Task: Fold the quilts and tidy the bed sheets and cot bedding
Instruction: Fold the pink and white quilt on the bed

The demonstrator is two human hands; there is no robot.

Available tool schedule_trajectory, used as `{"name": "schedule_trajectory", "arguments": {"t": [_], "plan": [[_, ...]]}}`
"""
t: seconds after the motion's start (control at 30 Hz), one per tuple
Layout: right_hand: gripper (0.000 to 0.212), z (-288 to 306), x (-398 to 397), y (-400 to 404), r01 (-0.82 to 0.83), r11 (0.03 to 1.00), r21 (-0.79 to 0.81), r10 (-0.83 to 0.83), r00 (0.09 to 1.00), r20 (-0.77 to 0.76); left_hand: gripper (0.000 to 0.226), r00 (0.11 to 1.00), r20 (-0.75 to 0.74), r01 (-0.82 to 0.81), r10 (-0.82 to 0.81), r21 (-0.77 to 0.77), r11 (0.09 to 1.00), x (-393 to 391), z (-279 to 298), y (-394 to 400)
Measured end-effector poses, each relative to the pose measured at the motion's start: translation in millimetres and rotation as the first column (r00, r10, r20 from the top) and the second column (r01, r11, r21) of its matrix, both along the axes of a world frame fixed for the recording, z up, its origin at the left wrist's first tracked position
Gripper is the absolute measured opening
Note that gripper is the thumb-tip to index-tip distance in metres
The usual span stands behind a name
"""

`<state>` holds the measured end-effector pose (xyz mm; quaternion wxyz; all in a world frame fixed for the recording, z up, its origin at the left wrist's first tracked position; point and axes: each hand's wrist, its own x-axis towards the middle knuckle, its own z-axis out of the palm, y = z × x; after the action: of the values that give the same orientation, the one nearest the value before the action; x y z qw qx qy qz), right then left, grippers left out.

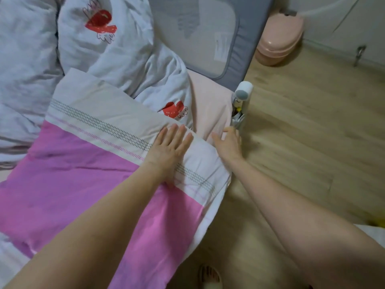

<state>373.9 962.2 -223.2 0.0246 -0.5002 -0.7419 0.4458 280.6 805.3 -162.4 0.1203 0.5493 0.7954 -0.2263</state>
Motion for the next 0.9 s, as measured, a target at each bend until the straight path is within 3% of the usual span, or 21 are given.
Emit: {"name": "schedule_trajectory", "arguments": {"t": [0.07,0.13,0.2,0.27,0.3,0.37,0.5,0.63,0.7,0.8,0.9], "plan": [[0.070,11,-29,0,-0.245,0.929,-0.277,0.181,0.954,-0.237,0.118,0.992,0.032,-0.124,0.122,0.080,0.989,6,4,-7],[0.077,13,-53,-2,-0.459,0.806,-0.373,0.393,0.887,-0.243,0.099,0.883,0.189,-0.461,0.429,0.185,0.868,17,9,-17],[0.072,13,-71,-6,-0.586,0.701,-0.405,0.558,0.806,-0.200,0.085,0.582,0.440,-0.809,0.684,0.225,0.543,26,14,-33],[0.072,7,-83,-4,-0.615,0.681,-0.398,0.609,0.777,-0.158,0.074,0.293,0.657,-0.956,0.695,0.178,0.235,26,14,-46],[0.067,4,-83,-3,-0.605,0.690,-0.396,0.602,0.784,-0.151,0.076,0.206,0.717,-0.978,0.666,0.123,0.170,23,12,-48],[0.063,7,-79,-7,-0.592,0.695,-0.409,0.591,0.793,-0.144,0.084,0.086,0.759,-0.990,0.646,-0.009,0.142,16,4,-46],[0.079,28,-76,-45,-0.594,0.730,-0.338,0.582,0.799,-0.147,0.101,-0.142,0.758,-0.984,0.636,-0.179,-0.006,-14,7,-40],[0.062,62,-69,-76,-0.625,0.744,-0.236,0.591,0.780,-0.206,0.084,-0.461,0.794,-0.887,0.397,-0.405,-0.221,-46,52,-44],[0.052,85,-63,-93,-0.619,0.765,-0.177,0.585,0.783,-0.212,0.083,-0.485,0.810,-0.872,0.330,-0.416,-0.260,-45,72,-52],[0.044,128,-50,-133,-0.600,0.795,-0.088,0.569,0.788,-0.234,0.104,-0.435,0.850,-0.860,0.298,-0.295,-0.416,-29,94,-80],[0.050,164,-39,-171,-0.612,0.790,-0.029,0.586,0.769,-0.257,0.091,-0.453,0.868,-0.808,0.202,-0.304,-0.505,-17,126,-118]]}}
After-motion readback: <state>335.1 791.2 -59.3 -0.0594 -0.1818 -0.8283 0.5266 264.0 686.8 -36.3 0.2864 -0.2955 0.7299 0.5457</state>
